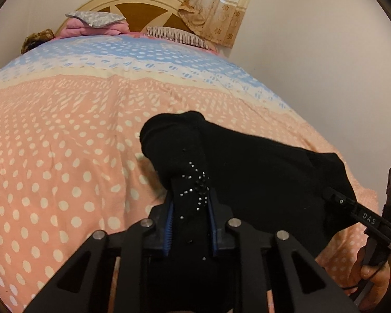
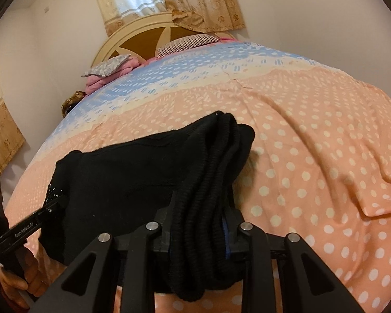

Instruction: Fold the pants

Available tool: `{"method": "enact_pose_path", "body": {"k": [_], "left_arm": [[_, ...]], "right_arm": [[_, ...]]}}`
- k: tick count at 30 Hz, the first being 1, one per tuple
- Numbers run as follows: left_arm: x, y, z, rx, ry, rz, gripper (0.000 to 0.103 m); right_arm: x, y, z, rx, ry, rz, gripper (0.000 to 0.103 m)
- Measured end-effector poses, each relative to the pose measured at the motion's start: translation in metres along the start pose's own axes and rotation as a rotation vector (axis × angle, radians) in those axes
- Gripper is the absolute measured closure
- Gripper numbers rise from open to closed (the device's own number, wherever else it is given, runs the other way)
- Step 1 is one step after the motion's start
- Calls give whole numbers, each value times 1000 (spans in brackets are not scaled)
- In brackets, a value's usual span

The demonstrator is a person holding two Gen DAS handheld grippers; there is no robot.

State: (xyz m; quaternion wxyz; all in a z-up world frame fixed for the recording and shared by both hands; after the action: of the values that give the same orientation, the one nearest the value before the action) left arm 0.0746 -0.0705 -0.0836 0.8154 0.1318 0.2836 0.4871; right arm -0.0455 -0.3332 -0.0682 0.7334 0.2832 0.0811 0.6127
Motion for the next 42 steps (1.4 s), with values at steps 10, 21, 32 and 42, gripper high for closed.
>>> {"method": "enact_pose_path", "body": {"k": [10,21,32,42], "left_arm": [[-1,22,20,-35,15,-49,81],[33,41,44,-103,47,-7,81],[108,60,74,-186,132,132,81],[221,92,105,-278,188,378,81]], "right_arm": [[48,37,36,-77,53,85,77],[91,32,46,-76,70,200,77],[179,2,58,-72,209,338,77],[318,-52,61,-69,334,537,77]]}}
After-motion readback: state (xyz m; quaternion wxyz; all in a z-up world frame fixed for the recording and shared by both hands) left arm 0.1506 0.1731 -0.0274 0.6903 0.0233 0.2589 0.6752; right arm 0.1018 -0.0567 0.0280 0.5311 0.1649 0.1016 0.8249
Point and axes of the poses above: each gripper's, at about its wrist camera, not at the fingertips, and y roughly against the way its jaws point, x to its left, z to its top, the point moved 7 cm from there along -y, roughly the way its jaws point, and after that the axes turned 11 degrees about -x, right-handed, at the moved point
